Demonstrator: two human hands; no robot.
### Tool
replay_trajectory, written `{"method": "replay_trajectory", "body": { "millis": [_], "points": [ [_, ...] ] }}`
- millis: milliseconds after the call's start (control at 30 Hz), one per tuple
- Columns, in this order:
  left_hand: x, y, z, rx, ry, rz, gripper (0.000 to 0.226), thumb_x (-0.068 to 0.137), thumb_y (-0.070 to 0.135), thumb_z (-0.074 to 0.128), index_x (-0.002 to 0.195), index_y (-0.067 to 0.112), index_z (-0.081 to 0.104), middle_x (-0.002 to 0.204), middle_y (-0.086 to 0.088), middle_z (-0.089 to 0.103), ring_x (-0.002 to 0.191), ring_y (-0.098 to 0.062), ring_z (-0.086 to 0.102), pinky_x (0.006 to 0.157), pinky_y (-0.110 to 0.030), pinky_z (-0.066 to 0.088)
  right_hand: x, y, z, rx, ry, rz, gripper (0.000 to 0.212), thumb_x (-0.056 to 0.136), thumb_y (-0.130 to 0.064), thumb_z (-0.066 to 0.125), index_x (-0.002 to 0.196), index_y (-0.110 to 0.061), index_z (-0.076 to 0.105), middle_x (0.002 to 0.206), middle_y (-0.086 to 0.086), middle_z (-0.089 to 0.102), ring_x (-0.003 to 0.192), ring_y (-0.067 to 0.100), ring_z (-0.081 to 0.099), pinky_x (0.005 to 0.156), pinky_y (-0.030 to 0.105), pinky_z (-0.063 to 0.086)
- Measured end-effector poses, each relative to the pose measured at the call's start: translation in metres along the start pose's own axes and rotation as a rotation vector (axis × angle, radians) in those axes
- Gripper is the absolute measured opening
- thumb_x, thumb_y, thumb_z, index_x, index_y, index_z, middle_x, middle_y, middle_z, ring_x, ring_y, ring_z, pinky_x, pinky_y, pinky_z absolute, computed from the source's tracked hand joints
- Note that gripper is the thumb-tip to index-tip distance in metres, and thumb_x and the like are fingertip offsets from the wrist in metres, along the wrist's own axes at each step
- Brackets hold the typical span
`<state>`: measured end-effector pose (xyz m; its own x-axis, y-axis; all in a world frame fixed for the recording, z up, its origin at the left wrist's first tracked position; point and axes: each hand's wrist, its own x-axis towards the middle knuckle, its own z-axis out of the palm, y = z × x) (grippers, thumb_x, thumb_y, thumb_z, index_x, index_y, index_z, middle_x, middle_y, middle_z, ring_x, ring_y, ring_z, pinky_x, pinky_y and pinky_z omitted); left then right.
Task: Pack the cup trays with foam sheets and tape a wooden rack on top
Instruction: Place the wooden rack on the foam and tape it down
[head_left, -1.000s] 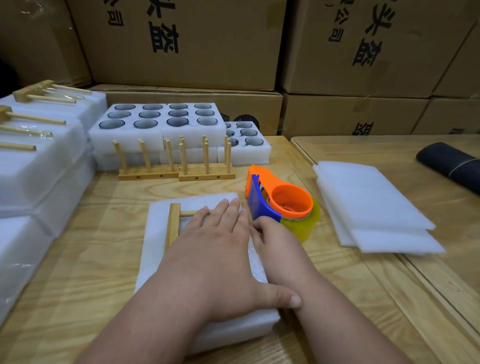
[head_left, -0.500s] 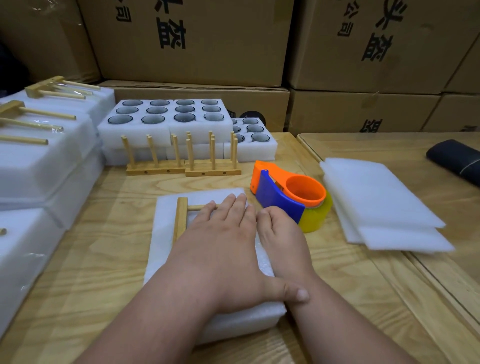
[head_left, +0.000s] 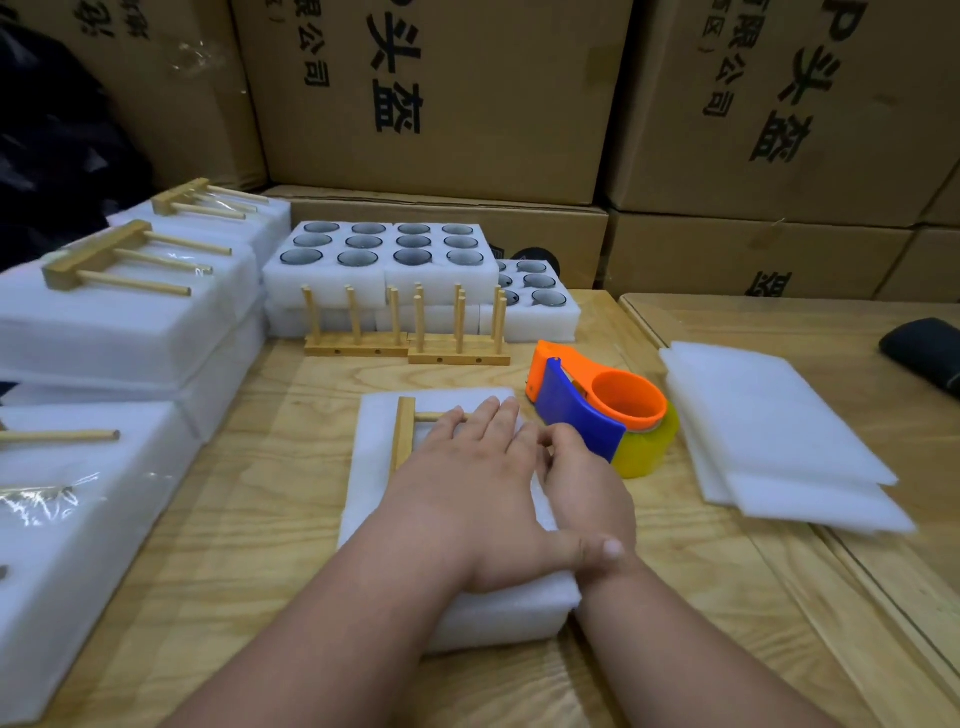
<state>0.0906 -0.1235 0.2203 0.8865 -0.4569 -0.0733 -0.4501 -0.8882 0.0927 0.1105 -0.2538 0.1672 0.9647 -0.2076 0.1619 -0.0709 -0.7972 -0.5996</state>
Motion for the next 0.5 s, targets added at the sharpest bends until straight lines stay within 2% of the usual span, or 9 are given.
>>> {"method": "replay_trajectory", "body": {
  "millis": [67,167,267,333,433,500],
  "points": [
    [-0.001,0.001,-0.001,-0.002,-0.003,0.003,0.136,0.053,0.105,0.007,0.163,0.026,-0.005,0.171,0.000,-0.016,0.156,-0.013,-0.019,0.126,-0.043,-0.011,-0.001,0.000,-0.002,-0.005,-0.011,0.015,0.014,0.103,-0.039,0.044,0.111,-0.030,0.051,0.083,-0.009,0.059,0.081,0.021,0.059,0.067,0.036,0.048],
    [-0.004,0.002,-0.002,-0.023,0.027,0.004,0.125,0.059,0.101,0.007,0.163,0.032,0.004,0.172,-0.002,-0.010,0.157,-0.015,-0.014,0.127,-0.044,-0.008,-0.003,0.000,-0.005,0.045,-0.022,0.028,0.011,0.102,-0.038,0.048,0.108,-0.030,0.053,0.088,-0.008,0.064,0.084,0.021,0.062,0.069,0.037,0.050],
    [-0.005,0.003,-0.006,-0.082,0.056,-0.003,0.098,0.079,0.092,0.016,0.162,0.039,0.013,0.172,-0.005,-0.005,0.157,-0.017,-0.014,0.127,-0.045,-0.008,-0.007,0.002,-0.009,0.117,-0.032,0.009,0.009,0.101,-0.033,0.050,0.105,-0.026,0.055,0.092,-0.004,0.067,0.085,0.021,0.063,0.074,0.041,0.052],
    [-0.006,0.002,-0.014,-0.168,0.088,-0.004,0.080,0.094,0.079,0.022,0.162,0.038,0.019,0.172,-0.005,0.000,0.157,-0.017,-0.015,0.127,-0.044,-0.009,-0.011,0.004,-0.009,0.154,-0.034,-0.021,0.011,0.100,-0.032,0.052,0.106,-0.024,0.056,0.093,-0.004,0.068,0.086,0.021,0.064,0.076,0.042,0.053],
    [-0.016,-0.006,-0.032,-0.340,0.266,0.018,0.067,0.099,0.069,0.030,0.159,0.038,0.029,0.172,0.002,0.012,0.157,-0.012,-0.010,0.127,-0.042,-0.008,-0.018,0.009,-0.006,0.164,0.025,-0.064,0.014,0.102,-0.034,0.051,0.107,-0.026,0.061,0.087,-0.005,0.068,0.082,0.022,0.064,0.064,0.037,0.048],
    [-0.031,-0.017,-0.039,-0.456,0.421,-0.052,0.070,0.094,0.068,0.037,0.157,0.038,0.034,0.169,0.008,0.020,0.157,-0.008,-0.002,0.128,-0.038,-0.001,-0.020,0.011,-0.005,0.197,0.067,-0.060,0.010,0.101,-0.029,0.053,0.105,-0.027,0.061,0.081,-0.010,0.067,0.077,0.018,0.063,0.058,0.033,0.043]
  ]
}}
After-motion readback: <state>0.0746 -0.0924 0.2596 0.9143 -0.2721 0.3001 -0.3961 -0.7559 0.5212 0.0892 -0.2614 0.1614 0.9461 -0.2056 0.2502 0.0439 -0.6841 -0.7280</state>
